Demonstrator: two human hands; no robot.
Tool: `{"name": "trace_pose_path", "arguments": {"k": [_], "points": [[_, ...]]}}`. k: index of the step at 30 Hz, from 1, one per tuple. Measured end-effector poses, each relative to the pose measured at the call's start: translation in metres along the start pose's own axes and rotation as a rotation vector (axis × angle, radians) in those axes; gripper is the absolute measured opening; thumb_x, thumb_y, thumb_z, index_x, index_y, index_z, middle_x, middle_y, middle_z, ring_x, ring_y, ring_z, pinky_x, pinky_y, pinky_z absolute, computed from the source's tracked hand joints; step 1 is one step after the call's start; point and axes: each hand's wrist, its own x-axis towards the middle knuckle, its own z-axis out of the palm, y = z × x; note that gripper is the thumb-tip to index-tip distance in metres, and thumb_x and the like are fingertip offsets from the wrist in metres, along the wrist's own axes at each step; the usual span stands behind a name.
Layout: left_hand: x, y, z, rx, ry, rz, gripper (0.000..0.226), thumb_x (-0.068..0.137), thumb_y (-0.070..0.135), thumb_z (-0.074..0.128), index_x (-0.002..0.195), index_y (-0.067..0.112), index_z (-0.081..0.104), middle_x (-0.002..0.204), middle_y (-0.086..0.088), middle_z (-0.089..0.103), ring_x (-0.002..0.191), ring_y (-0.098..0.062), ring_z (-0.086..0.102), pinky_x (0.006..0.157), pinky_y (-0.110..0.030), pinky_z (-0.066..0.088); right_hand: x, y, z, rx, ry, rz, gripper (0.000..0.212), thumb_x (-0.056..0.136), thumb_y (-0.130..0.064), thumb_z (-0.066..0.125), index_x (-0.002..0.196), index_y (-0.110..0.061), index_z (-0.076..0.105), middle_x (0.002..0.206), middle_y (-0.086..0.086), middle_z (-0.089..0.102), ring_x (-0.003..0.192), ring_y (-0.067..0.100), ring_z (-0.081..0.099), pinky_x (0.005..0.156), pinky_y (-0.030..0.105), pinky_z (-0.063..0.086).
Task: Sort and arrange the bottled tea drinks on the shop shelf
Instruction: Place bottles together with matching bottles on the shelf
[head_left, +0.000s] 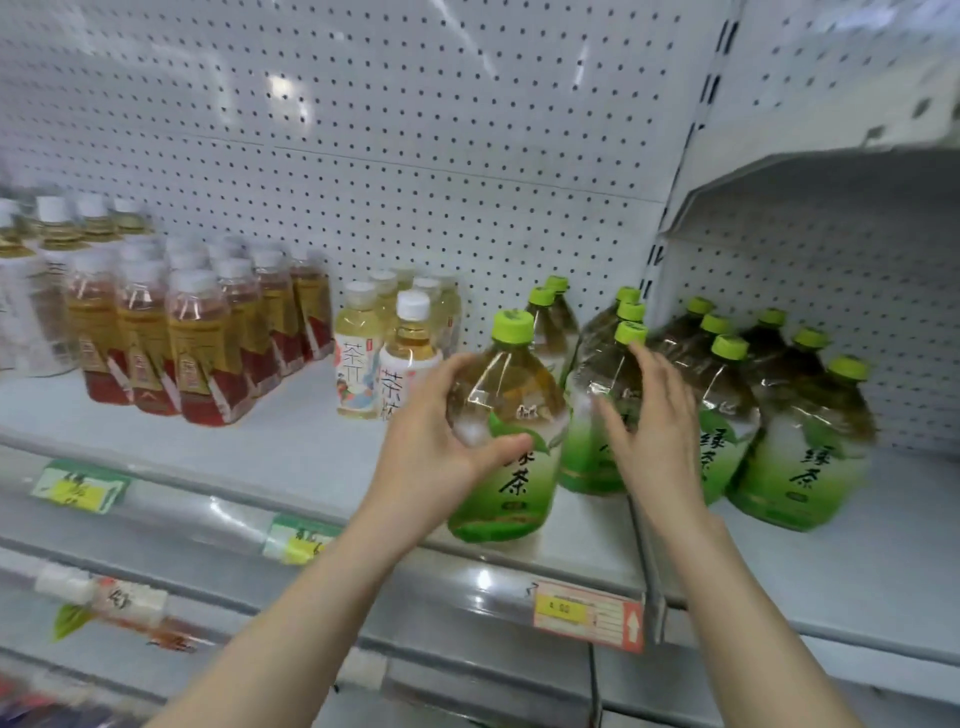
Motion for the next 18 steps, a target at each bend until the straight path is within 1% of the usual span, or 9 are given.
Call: {"name": "trace_pose_path", "arguments": {"k": [1, 3, 5, 9, 13, 15, 16, 17, 18], "points": [[0.008, -0.007, 0.014, -0.027, -0.019, -0.036, 0.077, 0.066, 0.029, 0.088, 0.13, 0.036, 0.046, 0.114, 0.032, 0.048, 0.102, 0.016, 0.048, 0.091, 0.001, 0.033, 0.0, 0.002, -0.004, -0.023, -0.041, -0.008, 0.066, 0.096, -0.037, 0.059, 0.153, -0.022, 0.029, 0.156, 0.007, 0.035, 0.145, 0.025, 0.03, 0.119, 0.045, 0.026], [0.023, -0.019, 0.037, -0.064, -0.044, -0.097, 0.081, 0.066, 0.03, 0.088, 0.135, 0.03, 0.047, 0.126, 0.02, 0.055, 0.118, -0.001, 0.051, 0.107, -0.025, 0.04, -0.002, 0.004, -0.01, -0.076, -0.102, -0.016, 0.072, 0.094, -0.037, 0.061, 0.155, -0.022, 0.026, 0.158, 0.006, 0.033, 0.146, 0.024, 0.029, 0.121, 0.04, 0.023], [0.037, -0.03, 0.049, -0.076, -0.024, -0.108, 0.082, 0.065, 0.03, 0.088, 0.136, 0.029, 0.046, 0.132, 0.012, 0.056, 0.123, -0.011, 0.052, 0.109, -0.04, 0.042, -0.003, 0.003, -0.015, -0.078, -0.125, 0.033, 0.077, 0.093, -0.038, 0.064, 0.155, -0.016, 0.024, 0.157, 0.007, 0.036, 0.145, 0.024, 0.033, 0.117, 0.032, 0.022], [0.063, -0.044, 0.049, -0.02, -0.081, -0.059, 0.083, 0.072, 0.024, 0.085, 0.143, 0.024, 0.041, 0.142, 0.007, 0.051, 0.13, -0.012, 0.047, 0.112, -0.039, 0.038, 0.013, -0.004, -0.033, -0.097, -0.193, 0.065, 0.069, 0.096, -0.035, 0.06, 0.154, -0.014, 0.029, 0.155, 0.008, 0.04, 0.143, 0.023, 0.037, 0.114, 0.033, 0.028], [0.069, -0.054, 0.047, 0.081, -0.125, 0.0, 0.086, 0.082, 0.017, 0.075, 0.152, 0.023, 0.026, 0.154, 0.003, 0.036, 0.135, -0.006, 0.034, 0.115, -0.029, 0.026, 0.025, -0.005, -0.041, -0.188, -0.427, 0.058, 0.101, 0.084, -0.045, 0.073, 0.158, -0.015, 0.011, 0.164, 0.004, 0.021, 0.15, 0.021, 0.02, 0.119, 0.034, 0.019], [0.057, -0.059, 0.056, 0.237, -0.084, 0.063, 0.102, 0.082, 0.014, 0.075, 0.157, 0.023, 0.006, 0.163, 0.002, 0.015, 0.146, -0.006, 0.013, 0.117, -0.014, 0.002, 0.017, -0.005, -0.03, -0.306, -0.39, 0.007, 0.112, 0.08, -0.047, 0.076, 0.158, -0.01, 0.005, 0.164, 0.009, 0.017, 0.15, 0.024, 0.019, 0.12, 0.033, 0.016], [0.049, -0.061, 0.061, 0.281, -0.07, 0.084, 0.113, 0.079, 0.013, 0.078, 0.156, 0.024, -0.004, 0.165, 0.001, 0.003, 0.148, -0.006, 0.003, 0.111, -0.005, -0.009, 0.011, -0.003, -0.022, -0.364, -0.341, -0.019, 0.115, 0.079, -0.048, 0.076, 0.158, -0.007, 0.004, 0.164, 0.012, 0.017, 0.15, 0.026, 0.019, 0.12, 0.033, 0.014], [0.044, -0.066, 0.066, 0.301, -0.066, 0.1, 0.123, 0.075, 0.011, 0.081, 0.154, 0.026, -0.012, 0.165, -0.001, -0.005, 0.149, -0.009, 0.0, 0.106, -0.003, -0.013, 0.006, 0.0, -0.013, -0.412, -0.295, -0.034, 0.117, 0.078, -0.05, 0.076, 0.157, -0.004, 0.004, 0.163, 0.014, 0.019, 0.15, 0.028, 0.021, 0.12, 0.034, 0.012], [0.042, -0.07, 0.07, 0.324, -0.059, 0.116, 0.13, 0.071, 0.009, 0.084, 0.153, 0.027, -0.015, 0.165, -0.003, -0.007, 0.15, -0.015, 0.003, 0.109, -0.007, -0.009, 0.003, 0.002, -0.005, -0.444, -0.256, -0.036, 0.117, 0.077, -0.052, 0.076, 0.157, -0.002, 0.007, 0.162, 0.017, 0.021, 0.149, 0.03, 0.023, 0.119, 0.034, 0.011]]}}
